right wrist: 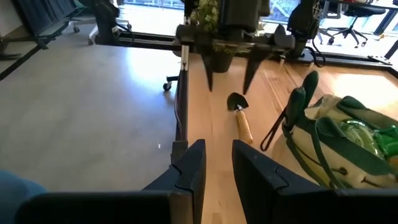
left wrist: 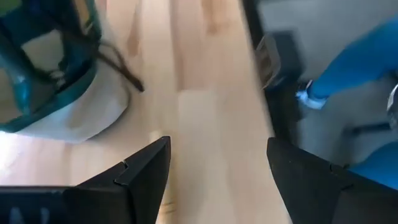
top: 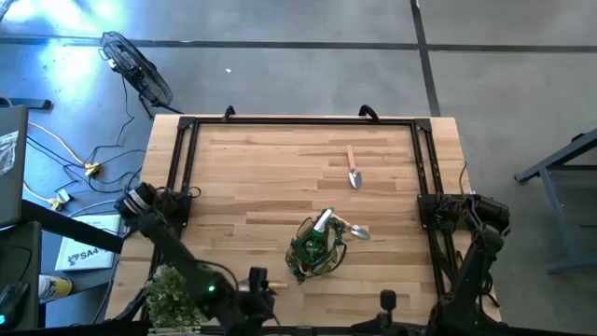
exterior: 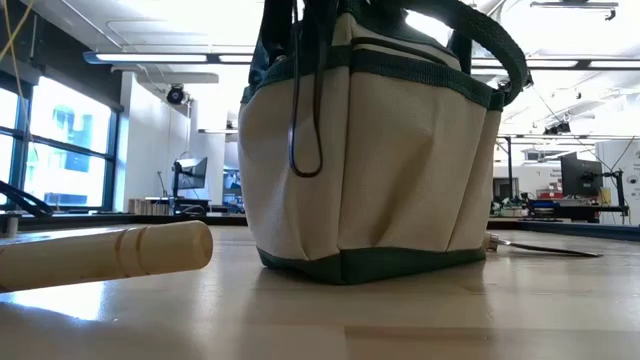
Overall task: Pick & Place Garden tools in Gardening bag
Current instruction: Put the bottom trowel into the gardening bag
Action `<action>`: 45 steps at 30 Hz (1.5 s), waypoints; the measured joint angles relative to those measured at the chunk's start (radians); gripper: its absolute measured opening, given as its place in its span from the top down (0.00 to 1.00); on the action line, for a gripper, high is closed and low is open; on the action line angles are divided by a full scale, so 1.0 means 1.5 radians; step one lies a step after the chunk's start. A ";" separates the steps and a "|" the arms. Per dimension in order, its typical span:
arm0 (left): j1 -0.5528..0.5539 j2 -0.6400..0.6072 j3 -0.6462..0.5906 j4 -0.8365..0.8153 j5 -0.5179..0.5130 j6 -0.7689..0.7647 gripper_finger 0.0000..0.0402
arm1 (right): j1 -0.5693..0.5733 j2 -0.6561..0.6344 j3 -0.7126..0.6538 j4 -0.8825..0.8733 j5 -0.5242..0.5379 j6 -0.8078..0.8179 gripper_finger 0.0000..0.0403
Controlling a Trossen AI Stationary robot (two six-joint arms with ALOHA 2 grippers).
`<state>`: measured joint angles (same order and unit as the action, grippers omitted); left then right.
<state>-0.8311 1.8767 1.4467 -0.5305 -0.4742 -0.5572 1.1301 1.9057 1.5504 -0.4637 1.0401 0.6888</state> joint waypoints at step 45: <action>0.109 0.119 -0.001 -0.091 0.097 -0.069 0.45 | -0.009 0.000 -0.064 0.007 0.003 0.063 0.83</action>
<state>-0.6670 2.0544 1.4460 -0.6671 -0.3293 -0.6600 1.1164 1.9057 1.4551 -0.4526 1.0443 0.7838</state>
